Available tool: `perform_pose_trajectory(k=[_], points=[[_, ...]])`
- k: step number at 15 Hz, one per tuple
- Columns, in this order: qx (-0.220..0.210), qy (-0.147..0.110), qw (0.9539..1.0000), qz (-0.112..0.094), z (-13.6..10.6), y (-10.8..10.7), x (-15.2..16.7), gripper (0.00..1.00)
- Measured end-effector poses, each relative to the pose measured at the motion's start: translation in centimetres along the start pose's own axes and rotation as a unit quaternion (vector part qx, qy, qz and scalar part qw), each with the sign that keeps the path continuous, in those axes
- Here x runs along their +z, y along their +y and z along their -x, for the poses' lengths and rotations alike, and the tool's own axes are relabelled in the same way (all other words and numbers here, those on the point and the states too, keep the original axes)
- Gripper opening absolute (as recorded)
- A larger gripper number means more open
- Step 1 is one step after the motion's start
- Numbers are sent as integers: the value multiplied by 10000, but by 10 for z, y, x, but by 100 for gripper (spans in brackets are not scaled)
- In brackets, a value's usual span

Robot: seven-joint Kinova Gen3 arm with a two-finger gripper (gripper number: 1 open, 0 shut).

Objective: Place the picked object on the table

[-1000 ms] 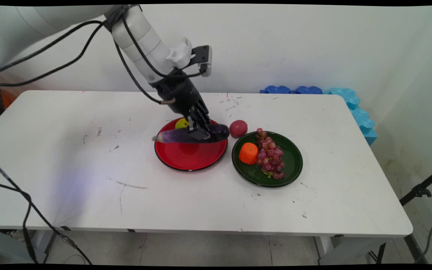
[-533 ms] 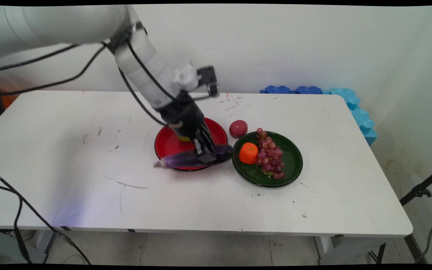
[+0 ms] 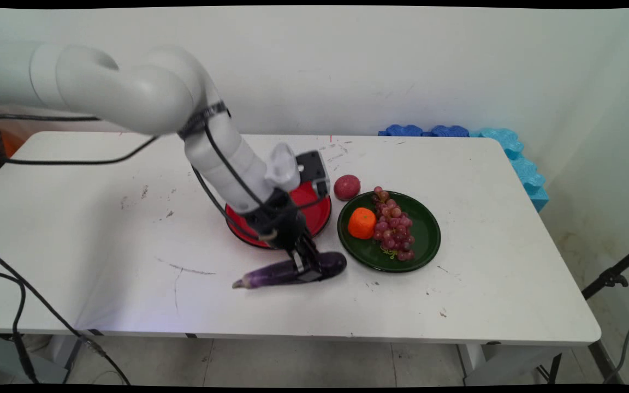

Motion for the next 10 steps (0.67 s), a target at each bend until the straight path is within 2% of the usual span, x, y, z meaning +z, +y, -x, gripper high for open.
perform_pose_trajectory(k=[4, 10], points=[[57, 44, 10000, 23, 9, 8, 23, 0], [219, 110, 9997, 22, 17, 15, 42, 0]])
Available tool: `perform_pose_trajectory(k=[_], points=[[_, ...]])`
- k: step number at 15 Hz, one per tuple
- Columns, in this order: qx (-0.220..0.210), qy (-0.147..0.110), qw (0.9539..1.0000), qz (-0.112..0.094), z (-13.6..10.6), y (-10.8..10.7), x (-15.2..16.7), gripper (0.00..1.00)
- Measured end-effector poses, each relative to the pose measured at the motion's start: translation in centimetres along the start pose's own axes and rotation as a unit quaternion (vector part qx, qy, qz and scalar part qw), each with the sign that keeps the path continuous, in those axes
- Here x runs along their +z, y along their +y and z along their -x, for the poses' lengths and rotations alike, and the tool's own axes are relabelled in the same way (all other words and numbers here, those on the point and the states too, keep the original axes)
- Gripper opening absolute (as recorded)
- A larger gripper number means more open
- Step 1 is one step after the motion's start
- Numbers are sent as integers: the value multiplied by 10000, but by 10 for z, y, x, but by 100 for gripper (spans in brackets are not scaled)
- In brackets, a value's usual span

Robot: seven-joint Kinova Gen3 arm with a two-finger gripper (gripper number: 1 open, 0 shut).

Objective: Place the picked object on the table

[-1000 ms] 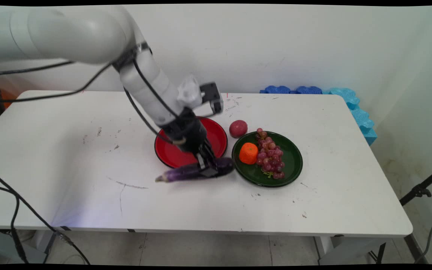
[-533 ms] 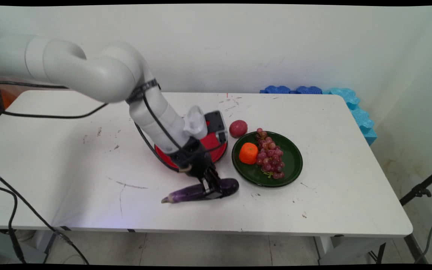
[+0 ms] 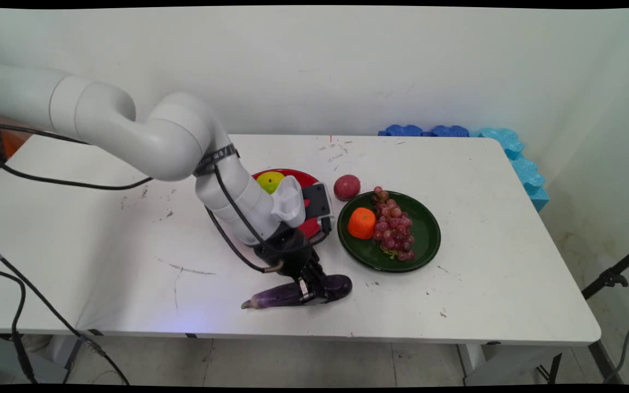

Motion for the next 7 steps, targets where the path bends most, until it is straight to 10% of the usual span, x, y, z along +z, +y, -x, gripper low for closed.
perform_pose_trajectory(k=[1, 2, 7], points=[[36, 7, 10000, -1, 2, 1, 2, 0], [65, 12, 10000, -2, 3, 2, 3, 100], [273, 52, 9996, -1, 8, 4, 6, 100]])
